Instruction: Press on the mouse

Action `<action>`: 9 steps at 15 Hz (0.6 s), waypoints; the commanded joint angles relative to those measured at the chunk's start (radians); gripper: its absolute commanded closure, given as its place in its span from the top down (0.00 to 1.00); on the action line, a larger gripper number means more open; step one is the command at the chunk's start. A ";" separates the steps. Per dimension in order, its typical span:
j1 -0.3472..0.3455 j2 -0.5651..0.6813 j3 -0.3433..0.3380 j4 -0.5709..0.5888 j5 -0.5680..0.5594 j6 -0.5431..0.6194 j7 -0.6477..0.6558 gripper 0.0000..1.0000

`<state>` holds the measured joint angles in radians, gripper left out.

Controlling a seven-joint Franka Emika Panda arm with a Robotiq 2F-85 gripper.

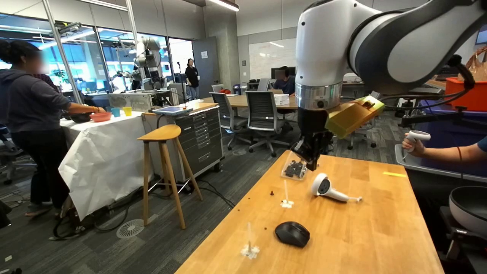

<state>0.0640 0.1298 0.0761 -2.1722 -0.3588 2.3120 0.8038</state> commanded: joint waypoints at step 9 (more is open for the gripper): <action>0.079 0.141 -0.077 -0.041 -0.133 0.083 0.218 0.01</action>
<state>0.1073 0.2358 0.0375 -2.2186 -0.4422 2.3650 0.9498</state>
